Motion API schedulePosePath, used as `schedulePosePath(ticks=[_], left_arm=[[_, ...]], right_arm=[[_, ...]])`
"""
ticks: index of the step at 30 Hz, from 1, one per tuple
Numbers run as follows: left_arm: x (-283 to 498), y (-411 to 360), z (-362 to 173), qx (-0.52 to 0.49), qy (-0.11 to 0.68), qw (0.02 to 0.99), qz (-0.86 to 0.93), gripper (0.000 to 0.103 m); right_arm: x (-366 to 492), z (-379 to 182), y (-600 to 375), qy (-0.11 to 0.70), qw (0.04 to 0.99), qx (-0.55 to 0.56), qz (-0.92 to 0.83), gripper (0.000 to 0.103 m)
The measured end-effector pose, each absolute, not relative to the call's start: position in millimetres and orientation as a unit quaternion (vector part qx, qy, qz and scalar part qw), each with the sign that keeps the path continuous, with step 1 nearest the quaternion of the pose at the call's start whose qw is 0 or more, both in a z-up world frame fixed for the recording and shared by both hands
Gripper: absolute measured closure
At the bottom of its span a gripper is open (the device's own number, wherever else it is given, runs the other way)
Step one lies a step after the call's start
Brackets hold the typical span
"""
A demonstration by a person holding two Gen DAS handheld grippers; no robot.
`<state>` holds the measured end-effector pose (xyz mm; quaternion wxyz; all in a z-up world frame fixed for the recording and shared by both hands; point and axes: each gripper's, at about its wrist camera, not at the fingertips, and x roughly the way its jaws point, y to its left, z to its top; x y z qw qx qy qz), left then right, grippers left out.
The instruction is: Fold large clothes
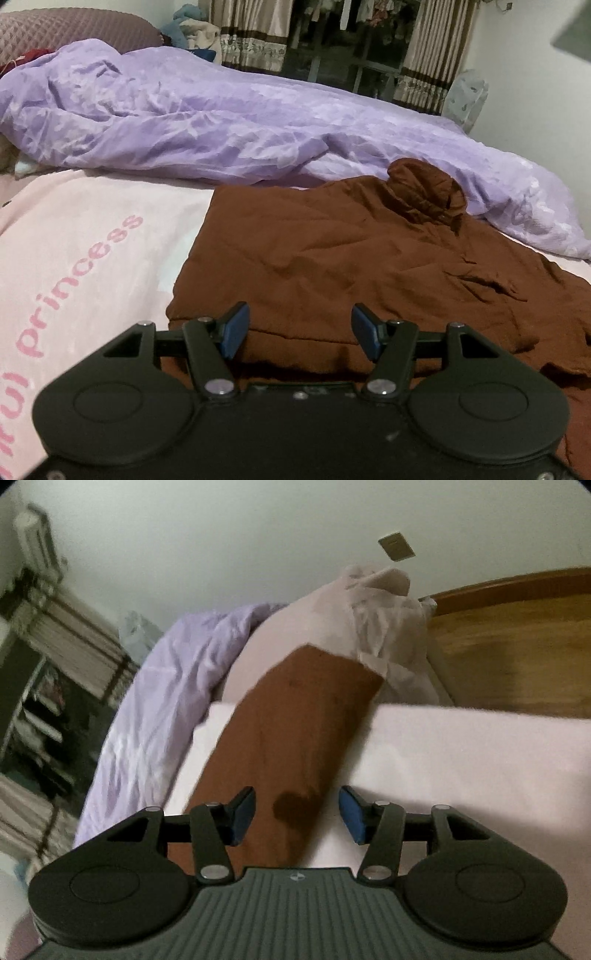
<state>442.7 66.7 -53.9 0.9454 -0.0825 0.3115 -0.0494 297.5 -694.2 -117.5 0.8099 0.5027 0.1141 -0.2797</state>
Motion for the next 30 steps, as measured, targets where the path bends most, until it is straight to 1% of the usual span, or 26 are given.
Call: schedulePosePath(ticks=[6, 8, 9, 10, 13, 16, 20, 26, 30], left_arm=[[447.2, 62.3, -56.3, -0.076, 0.317, 0.945, -0.042, 0.041], [448.1, 60.8, -56.9, -0.073, 0.319, 0.944, -0.043, 0.041], [448.3, 60.1, -56.7, -0.071, 0.319, 0.944, -0.044, 0.041], [448.7, 59.6, -56.3, -0.069, 0.319, 0.944, -0.046, 0.041], [448.0, 59.5, -54.7, -0.068, 0.318, 0.944, -0.052, 0.041], [446.7, 61.2, -52.0, -0.07, 0.314, 0.945, -0.059, 0.041], [444.2, 61.4, -48.1, -0.073, 0.308, 0.946, -0.067, 0.04], [441.5, 62.2, -47.0, -0.083, 0.307, 0.944, -0.084, 0.04], [439.7, 62.0, -48.8, -0.104, 0.313, 0.939, -0.099, 0.04]], right_arm=[[301.4, -123.1, -709.0, 0.069, 0.8, 0.528, -0.277, 0.041], [302.5, -122.8, -709.8, 0.067, 0.799, 0.528, -0.281, 0.046], [303.0, -122.0, -709.8, 0.071, 0.799, 0.525, -0.286, 0.059], [303.3, -120.5, -709.3, 0.078, 0.798, 0.521, -0.292, 0.079], [304.1, -114.2, -708.6, 0.087, 0.802, 0.514, -0.292, 0.094], [303.0, -91.4, -697.6, 0.073, 0.822, 0.487, -0.287, 0.097], [310.8, -38.8, -656.4, 0.052, 0.874, 0.416, -0.247, 0.098], [341.8, 39.8, -527.2, 0.028, 0.959, 0.259, -0.114, 0.098], [361.7, 54.5, -433.3, 0.038, 0.979, 0.2, 0.0, 0.097]])
